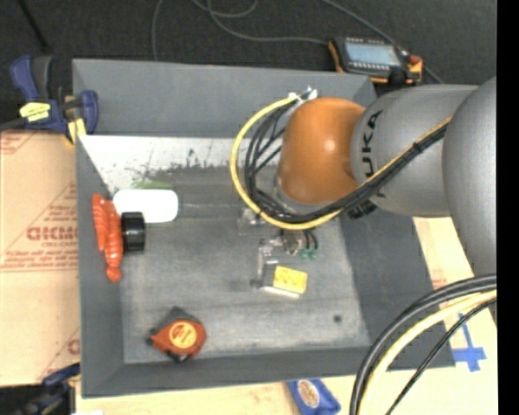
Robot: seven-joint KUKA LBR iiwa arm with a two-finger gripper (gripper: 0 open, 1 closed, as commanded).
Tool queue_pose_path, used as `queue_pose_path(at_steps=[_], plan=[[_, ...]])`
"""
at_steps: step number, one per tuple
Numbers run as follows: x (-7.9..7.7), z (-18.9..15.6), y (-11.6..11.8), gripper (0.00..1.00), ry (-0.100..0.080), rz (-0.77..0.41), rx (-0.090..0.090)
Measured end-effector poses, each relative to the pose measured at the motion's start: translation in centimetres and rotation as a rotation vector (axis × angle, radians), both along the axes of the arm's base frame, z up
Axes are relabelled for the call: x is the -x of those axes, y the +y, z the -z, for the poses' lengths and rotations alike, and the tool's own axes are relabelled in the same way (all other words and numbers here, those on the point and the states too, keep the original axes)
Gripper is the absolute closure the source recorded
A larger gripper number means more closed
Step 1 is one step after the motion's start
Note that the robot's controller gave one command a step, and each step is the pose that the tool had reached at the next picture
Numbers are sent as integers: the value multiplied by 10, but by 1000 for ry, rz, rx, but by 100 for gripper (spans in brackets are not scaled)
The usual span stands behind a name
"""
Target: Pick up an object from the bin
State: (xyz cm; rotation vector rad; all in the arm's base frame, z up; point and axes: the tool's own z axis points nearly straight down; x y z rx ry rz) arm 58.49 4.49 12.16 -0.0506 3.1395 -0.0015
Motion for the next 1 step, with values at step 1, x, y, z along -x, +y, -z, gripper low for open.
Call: queue_pose_path(at_steps=[1], plan=[[-17, 25, -34, 0, -5, -22, -1]])
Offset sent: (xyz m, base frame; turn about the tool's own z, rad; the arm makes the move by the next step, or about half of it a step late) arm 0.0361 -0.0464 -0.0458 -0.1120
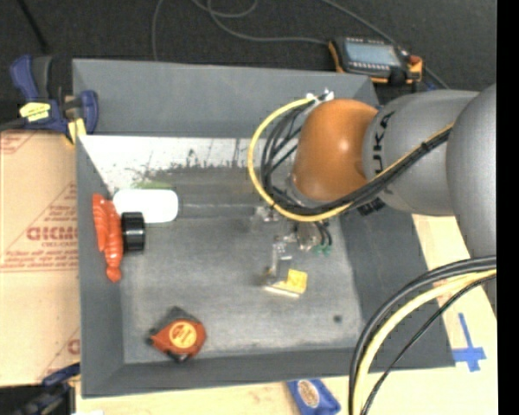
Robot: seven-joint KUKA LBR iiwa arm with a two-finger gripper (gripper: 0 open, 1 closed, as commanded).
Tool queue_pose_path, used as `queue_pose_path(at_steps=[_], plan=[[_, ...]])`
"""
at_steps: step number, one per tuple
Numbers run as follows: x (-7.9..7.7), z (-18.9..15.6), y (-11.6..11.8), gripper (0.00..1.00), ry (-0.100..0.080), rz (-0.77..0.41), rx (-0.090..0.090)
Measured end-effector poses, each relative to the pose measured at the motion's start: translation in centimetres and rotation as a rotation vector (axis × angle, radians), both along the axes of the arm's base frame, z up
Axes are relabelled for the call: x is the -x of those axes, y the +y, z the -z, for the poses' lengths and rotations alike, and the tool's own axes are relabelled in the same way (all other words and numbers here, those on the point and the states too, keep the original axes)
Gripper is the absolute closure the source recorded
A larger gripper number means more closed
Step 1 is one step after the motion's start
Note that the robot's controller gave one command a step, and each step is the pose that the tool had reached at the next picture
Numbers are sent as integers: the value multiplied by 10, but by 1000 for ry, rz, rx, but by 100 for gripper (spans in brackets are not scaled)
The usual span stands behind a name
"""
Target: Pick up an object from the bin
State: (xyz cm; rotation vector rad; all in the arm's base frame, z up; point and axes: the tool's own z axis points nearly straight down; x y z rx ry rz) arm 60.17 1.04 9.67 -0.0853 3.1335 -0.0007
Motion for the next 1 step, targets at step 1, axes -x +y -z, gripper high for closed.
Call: queue_pose_path(at_steps=[1], plan=[[-6, 8, -7, 0, 1, -18, 0]])
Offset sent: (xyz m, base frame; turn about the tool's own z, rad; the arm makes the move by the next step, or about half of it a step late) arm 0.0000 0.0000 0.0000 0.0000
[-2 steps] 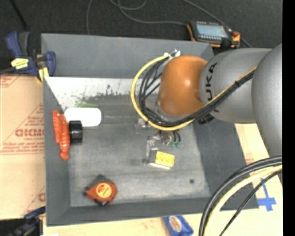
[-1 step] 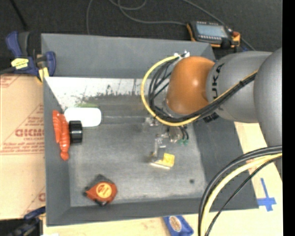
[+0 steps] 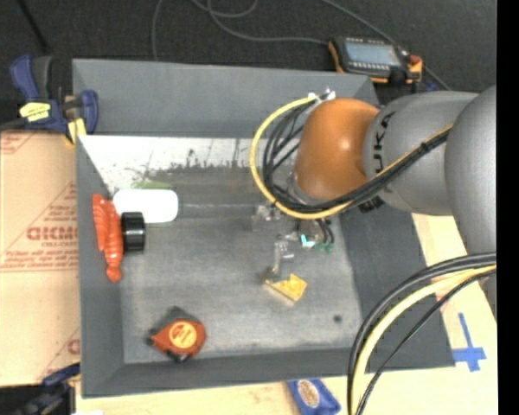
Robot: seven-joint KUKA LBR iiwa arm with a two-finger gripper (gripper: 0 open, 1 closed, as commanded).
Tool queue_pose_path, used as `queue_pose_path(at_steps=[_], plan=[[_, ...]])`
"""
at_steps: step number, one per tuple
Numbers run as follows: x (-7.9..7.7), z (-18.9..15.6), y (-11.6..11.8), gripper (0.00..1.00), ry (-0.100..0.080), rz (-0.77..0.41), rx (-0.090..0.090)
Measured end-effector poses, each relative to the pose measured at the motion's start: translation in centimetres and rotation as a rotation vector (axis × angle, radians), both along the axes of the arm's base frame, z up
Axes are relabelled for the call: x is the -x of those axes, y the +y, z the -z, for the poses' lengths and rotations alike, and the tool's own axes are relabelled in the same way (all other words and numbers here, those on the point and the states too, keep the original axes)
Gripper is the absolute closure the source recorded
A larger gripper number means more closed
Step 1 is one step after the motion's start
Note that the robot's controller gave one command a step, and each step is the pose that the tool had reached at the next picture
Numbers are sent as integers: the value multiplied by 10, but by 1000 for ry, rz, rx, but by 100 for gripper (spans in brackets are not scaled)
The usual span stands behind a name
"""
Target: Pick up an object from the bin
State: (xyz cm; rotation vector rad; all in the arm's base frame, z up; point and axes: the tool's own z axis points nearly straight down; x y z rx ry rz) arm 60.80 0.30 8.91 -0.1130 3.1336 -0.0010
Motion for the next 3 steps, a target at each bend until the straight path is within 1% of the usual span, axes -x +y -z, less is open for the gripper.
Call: queue_pose_path(at_steps=[1, 2, 3], plan=[[-10, 7, -3, 0, -3, -47, 0], [-15, 11, -5, 0, 0, -71, 0], [-15, 11, -5, 0, 0, -69, -1]])
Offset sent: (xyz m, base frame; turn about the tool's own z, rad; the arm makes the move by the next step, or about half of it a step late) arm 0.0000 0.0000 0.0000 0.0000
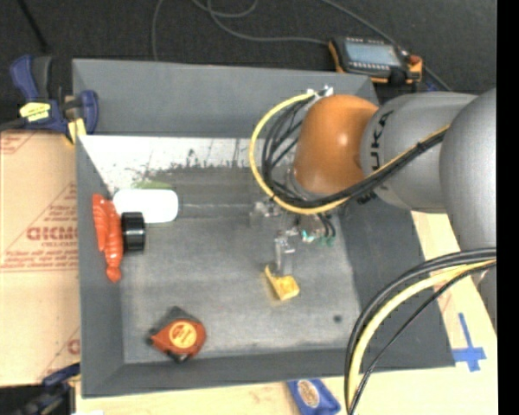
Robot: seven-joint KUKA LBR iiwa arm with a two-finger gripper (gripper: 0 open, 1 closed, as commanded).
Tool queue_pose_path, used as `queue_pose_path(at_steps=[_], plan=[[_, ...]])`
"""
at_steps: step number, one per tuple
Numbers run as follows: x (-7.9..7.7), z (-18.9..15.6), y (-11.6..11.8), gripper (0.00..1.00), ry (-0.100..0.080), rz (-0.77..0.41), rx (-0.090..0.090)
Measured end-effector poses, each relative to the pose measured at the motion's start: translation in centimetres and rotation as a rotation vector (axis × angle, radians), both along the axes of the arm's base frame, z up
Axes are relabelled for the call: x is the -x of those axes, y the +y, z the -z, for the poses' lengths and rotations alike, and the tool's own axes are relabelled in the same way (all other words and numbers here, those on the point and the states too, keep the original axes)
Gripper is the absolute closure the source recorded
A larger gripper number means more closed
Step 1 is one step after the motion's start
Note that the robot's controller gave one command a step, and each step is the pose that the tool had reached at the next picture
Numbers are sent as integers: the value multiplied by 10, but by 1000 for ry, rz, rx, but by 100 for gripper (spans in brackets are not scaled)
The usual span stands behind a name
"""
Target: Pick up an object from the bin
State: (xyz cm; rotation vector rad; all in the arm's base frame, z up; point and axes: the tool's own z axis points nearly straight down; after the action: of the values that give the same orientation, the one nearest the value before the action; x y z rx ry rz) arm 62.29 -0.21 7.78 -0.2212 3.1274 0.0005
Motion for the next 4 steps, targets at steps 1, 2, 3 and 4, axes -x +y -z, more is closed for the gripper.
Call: queue_pose_path(at_steps=[1, 2, 3, 4], plan=[[25, 0, -29, 0, 0, -53, 0], [6, 3, -34, 0, 5, -53, 3], [-16, 5, -24, 0, 2, -51, 2], [31, -1, -50, 0, 0, -117, 1]])
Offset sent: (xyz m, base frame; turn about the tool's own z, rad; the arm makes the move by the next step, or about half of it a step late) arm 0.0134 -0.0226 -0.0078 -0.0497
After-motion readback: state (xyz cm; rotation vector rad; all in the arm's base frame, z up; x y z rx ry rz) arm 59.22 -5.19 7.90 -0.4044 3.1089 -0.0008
